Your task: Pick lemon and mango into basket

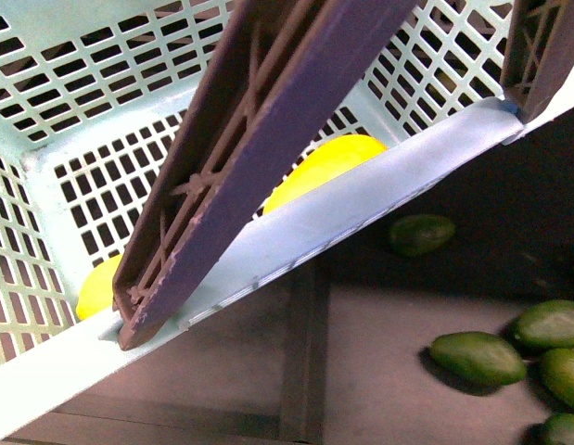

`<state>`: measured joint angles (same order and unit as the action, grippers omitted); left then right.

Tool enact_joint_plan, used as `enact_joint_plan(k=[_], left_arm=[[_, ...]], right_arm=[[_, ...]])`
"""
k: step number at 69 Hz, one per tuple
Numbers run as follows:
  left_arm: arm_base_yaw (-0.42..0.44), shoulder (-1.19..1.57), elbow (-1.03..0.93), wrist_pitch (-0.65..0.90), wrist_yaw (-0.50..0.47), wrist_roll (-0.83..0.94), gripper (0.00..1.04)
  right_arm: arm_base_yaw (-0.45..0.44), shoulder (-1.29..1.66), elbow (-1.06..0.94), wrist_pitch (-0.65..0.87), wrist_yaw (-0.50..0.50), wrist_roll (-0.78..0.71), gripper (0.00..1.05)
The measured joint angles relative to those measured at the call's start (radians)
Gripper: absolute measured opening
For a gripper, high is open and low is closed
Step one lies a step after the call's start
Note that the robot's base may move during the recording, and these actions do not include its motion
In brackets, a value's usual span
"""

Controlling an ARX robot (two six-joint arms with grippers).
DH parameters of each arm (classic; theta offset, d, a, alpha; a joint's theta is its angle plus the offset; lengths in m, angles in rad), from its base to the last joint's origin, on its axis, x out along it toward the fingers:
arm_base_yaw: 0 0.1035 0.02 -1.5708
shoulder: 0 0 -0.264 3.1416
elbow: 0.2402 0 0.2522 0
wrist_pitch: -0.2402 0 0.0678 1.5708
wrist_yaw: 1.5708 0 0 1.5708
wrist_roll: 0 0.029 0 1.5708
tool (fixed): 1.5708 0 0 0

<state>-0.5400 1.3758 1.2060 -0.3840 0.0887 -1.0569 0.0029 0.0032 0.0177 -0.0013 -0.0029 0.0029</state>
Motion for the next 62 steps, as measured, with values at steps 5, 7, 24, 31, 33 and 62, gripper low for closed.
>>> enact_joint_plan(k=[5, 7, 24, 31, 33, 62], left_arm=[[0.01, 0.0, 0.0, 0.0, -0.013, 0.0, 0.14], [0.013, 0.0, 0.0, 0.0, -0.019, 0.0, 0.14], [0.077, 0.072, -0.005, 0.182, -0.353, -0.156, 0.14], [0.172, 0.178, 0.035, 0.251, -0.351, -0.232, 0.14], [0.188, 0.208, 0.046, 0.266, -0.35, -0.256, 0.14], [0.27, 0.57, 0.196, 0.321, -0.286, -0.386, 0.14]], right_arm=[[-0.003, 0.0, 0.0, 0.0, -0.004, 0.0, 0.96], [-0.003, 0.0, -0.001, 0.0, -0.006, 0.0, 0.96], [-0.003, 0.0, -0.001, 0.0, 0.0, 0.0, 0.96], [-0.003, 0.0, -0.001, 0.0, 0.003, 0.0, 0.96], [-0.003, 0.0, -0.001, 0.0, 0.003, 0.0, 0.96], [-0.003, 0.0, -0.001, 0.0, 0.003, 0.0, 0.96]])
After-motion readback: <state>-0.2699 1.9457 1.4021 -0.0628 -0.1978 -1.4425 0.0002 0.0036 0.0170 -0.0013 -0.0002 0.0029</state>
